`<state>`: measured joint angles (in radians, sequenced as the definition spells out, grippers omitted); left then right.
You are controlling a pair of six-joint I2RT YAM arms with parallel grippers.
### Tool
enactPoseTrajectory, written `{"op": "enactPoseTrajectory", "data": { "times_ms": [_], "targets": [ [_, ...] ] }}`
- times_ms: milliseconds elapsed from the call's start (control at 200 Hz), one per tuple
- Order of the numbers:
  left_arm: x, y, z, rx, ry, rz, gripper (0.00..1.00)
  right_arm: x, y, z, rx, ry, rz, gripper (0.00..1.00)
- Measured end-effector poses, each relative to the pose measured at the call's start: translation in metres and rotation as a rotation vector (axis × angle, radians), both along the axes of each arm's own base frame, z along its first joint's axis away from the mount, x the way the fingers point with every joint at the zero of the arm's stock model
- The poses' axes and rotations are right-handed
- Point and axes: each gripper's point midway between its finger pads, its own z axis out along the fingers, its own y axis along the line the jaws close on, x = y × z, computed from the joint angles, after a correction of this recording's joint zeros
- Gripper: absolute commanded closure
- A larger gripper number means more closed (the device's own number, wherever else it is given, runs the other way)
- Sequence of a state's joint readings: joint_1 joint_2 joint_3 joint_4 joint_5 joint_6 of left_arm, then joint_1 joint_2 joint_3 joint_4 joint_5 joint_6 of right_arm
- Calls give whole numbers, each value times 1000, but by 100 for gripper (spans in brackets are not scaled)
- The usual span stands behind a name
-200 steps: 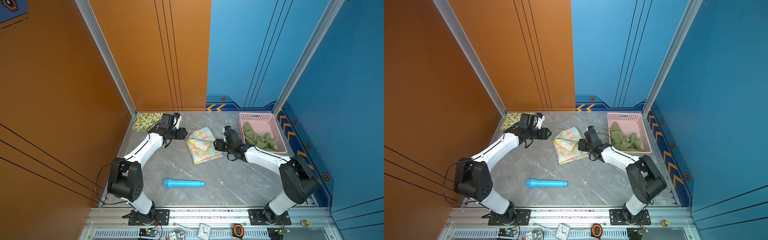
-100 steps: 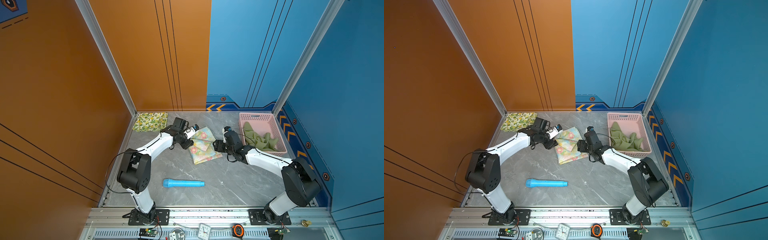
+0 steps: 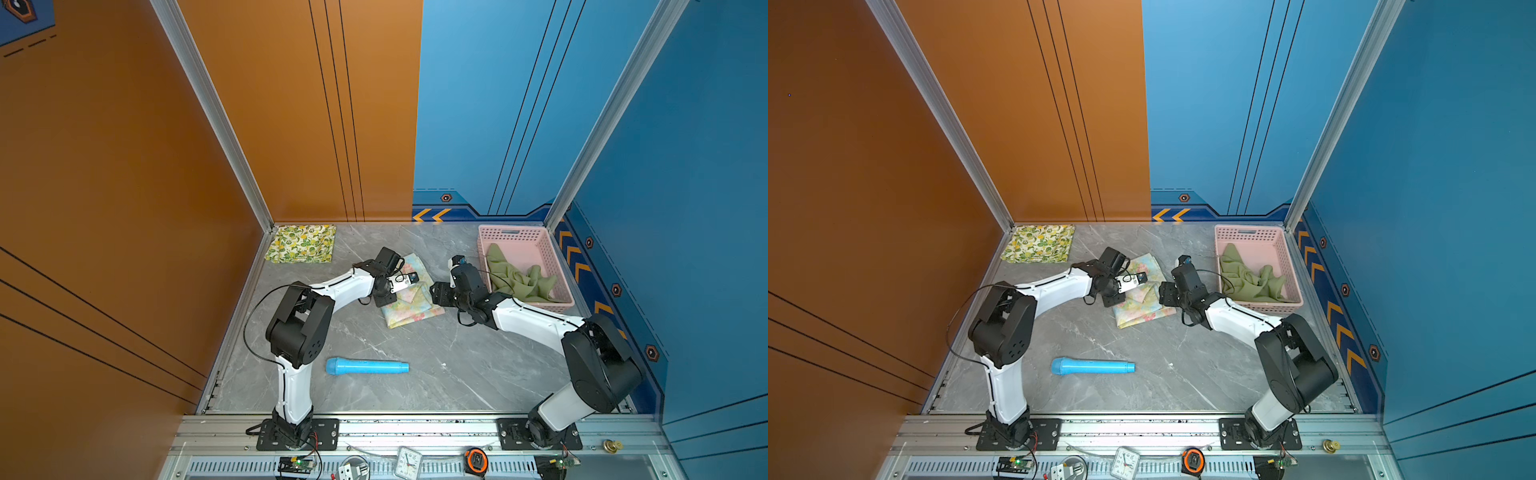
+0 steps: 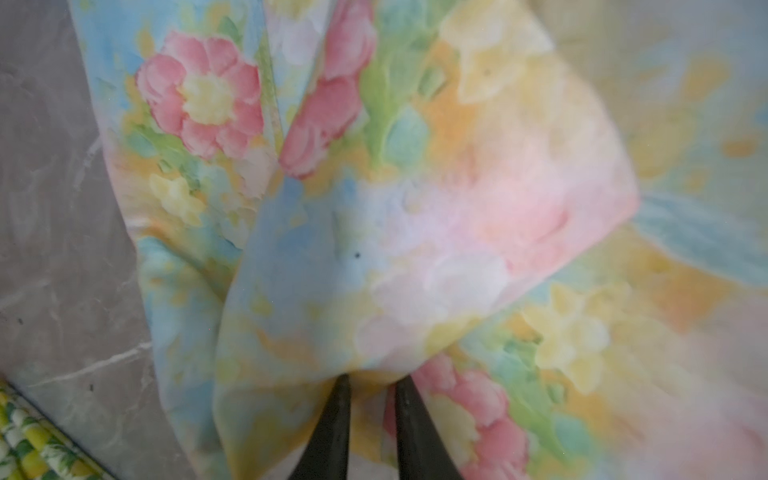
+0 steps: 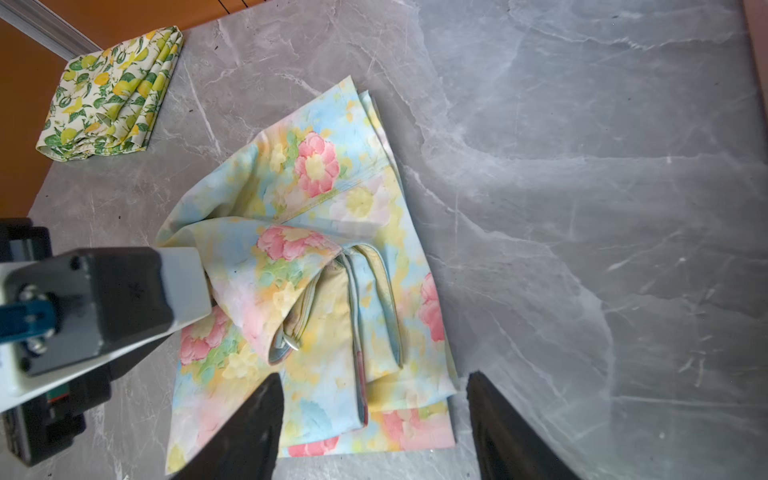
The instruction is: Fold and stack the skirts
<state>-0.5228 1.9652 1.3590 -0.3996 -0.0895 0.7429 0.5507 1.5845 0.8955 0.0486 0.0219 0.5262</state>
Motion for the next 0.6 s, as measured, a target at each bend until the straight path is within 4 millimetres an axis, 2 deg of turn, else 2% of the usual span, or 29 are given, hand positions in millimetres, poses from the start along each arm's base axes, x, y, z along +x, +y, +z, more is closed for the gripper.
{"op": "enactPoseTrajectory", "data": {
  "times_ms": [85, 170, 315, 401, 466, 536, 601],
  "targets": [
    [9, -1, 8, -31, -21, 28, 94, -1, -2, 3, -4, -9, -2, 29],
    [26, -1, 27, -109, -39, 81, 96, -1, -2, 4, -3, -16, -3, 29],
    [57, 0, 76, -281, -50, 162, 97, -2, -3, 2, -6, -11, -3, 29],
    [77, 1, 100, -383, -30, 216, 92, -1, -3, 2, -4, -12, -3, 29],
    [92, 2, 108, -446, -7, 267, 82, -2, -3, 2, -3, -11, -1, 29],
    [104, 4, 105, -499, 32, 328, 52, -2, -2, 2, -3, -10, 0, 29],
    [111, 7, 96, -533, 78, 394, 33, -2, -2, 2, -1, -9, 3, 28]
  ]
}}
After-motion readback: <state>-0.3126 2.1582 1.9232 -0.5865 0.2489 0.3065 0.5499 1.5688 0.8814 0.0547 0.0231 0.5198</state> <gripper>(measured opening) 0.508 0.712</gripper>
